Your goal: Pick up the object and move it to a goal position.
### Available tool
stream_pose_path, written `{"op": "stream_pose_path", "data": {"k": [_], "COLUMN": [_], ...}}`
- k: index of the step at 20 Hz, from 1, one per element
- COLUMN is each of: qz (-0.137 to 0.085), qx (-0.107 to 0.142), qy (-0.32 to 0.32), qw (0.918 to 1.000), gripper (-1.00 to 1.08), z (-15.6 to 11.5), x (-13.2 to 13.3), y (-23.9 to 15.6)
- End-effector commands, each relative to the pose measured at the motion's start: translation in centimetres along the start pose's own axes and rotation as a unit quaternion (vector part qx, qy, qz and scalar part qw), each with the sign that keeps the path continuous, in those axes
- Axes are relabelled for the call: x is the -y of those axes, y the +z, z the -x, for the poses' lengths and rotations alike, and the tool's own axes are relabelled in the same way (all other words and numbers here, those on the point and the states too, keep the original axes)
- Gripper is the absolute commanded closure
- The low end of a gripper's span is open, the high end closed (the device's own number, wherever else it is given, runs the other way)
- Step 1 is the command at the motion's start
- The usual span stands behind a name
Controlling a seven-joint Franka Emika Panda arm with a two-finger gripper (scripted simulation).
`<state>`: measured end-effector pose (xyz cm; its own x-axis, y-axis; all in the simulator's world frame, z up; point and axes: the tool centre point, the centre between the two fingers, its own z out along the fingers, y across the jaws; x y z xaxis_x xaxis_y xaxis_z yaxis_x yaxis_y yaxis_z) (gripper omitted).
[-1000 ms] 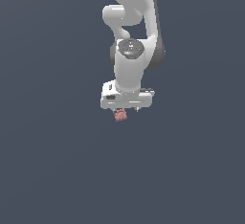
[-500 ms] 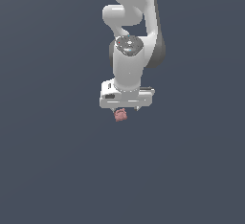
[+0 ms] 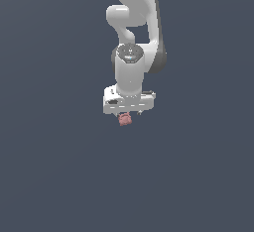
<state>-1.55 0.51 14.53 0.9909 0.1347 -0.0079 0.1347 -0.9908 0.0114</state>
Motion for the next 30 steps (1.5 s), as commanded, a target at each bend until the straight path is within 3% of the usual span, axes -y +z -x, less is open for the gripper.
{"op": "stream_pose_path", "data": {"k": [1,12,21,30], "qz": [-0.001,-0.005,-0.005,-0.005], "qx": [-0.001,-0.004,-0.004,-0.004], "qy": [-0.014,-0.065,-0.067,-0.068], "qw": [0.9999,0.9979,0.9977,0.9976], "gripper": [-0.92,-0.92,-0.92,-0.92], "z": [0.8,4.3,4.5,4.6], "x": [-0.3,-1.0,-1.0,-1.0], "y": [1.2,5.3,6.0,9.9]}}
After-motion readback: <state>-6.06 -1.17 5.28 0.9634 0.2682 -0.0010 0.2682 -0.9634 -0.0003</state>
